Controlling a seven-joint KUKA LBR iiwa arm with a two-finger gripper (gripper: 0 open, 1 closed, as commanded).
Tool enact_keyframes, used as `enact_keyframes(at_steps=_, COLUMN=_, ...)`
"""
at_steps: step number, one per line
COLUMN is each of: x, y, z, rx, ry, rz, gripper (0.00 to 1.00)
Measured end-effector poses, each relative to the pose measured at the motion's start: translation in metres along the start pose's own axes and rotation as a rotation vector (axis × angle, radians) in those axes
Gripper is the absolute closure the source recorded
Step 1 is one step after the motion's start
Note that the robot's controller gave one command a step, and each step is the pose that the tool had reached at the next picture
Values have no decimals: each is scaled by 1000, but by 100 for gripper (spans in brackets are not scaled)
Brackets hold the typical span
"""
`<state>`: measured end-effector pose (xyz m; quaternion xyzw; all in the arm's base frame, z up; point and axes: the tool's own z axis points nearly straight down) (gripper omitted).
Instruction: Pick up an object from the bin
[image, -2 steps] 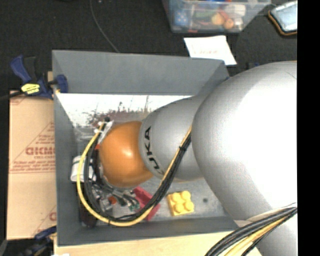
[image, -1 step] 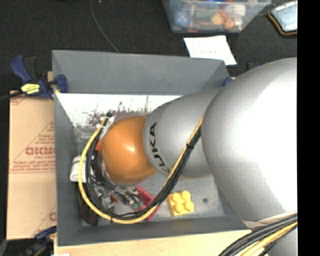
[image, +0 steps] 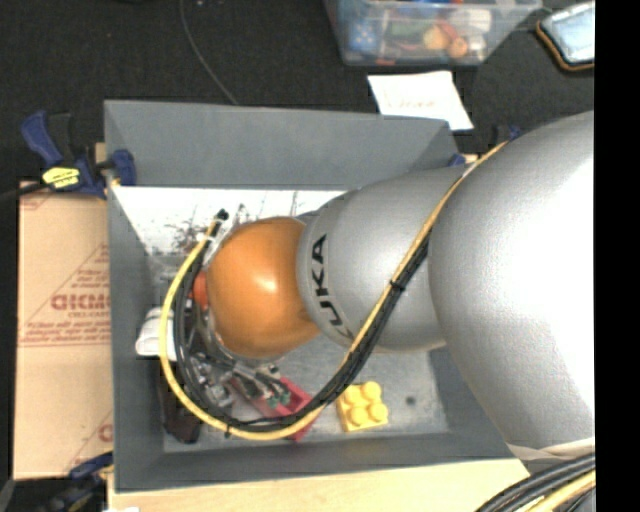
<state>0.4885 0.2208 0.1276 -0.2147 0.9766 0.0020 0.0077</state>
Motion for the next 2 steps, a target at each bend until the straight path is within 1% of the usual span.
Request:
enact_keyframes(at_steps=1, x=-1, y=0, z=-9, rx=0, ry=-4, rz=3, gripper=100)
enact_keyframes(at_steps=2, x=-1, y=-1, z=-30, rx=0, ry=-1, rz=5, gripper=100)
